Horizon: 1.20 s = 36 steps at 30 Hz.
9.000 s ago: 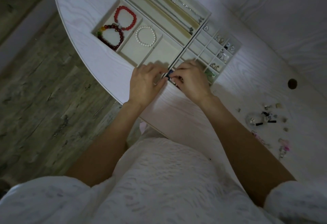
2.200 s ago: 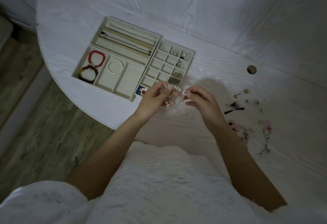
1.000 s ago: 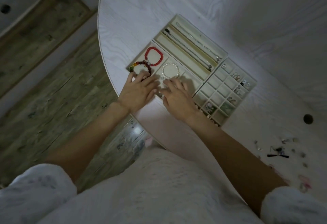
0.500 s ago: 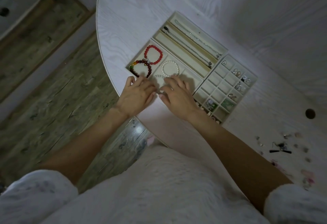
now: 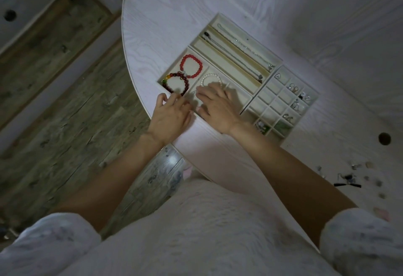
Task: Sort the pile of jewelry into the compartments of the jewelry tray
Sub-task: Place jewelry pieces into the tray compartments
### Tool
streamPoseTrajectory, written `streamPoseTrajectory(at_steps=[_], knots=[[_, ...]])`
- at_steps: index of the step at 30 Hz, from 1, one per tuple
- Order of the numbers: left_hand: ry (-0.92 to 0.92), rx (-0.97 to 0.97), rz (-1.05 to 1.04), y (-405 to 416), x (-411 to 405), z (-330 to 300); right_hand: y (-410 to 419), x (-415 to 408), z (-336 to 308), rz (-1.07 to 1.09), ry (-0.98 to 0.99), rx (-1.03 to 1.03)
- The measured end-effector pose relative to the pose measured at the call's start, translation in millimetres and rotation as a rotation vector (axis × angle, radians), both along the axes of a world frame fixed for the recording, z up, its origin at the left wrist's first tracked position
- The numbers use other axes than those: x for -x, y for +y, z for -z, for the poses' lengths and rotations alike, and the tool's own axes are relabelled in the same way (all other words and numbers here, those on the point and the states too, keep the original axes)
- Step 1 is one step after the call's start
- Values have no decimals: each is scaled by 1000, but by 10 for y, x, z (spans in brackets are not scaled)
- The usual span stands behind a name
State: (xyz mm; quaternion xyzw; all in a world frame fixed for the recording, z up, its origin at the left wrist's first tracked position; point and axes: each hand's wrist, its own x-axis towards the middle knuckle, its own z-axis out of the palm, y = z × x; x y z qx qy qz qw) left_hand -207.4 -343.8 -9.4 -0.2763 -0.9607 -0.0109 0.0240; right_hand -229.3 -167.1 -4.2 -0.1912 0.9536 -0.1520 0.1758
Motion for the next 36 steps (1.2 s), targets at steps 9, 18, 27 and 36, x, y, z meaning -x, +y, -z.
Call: streamPoseTrajectory(at_steps=[9, 18, 27, 36], knots=[[-234, -480, -101, 663, -231, -293, 864, -913, -456, 299, 197, 251], [-409, -355, 92, 1891, -681, -71, 2152, -2220, -78, 988, 235, -45], [-262, -310, 136, 2090, -779, -28, 2422, -2198, 70, 934, 283, -14], [-239, -315, 130, 2104, -797, -31, 2478, -2093, 194, 829, 279, -1]])
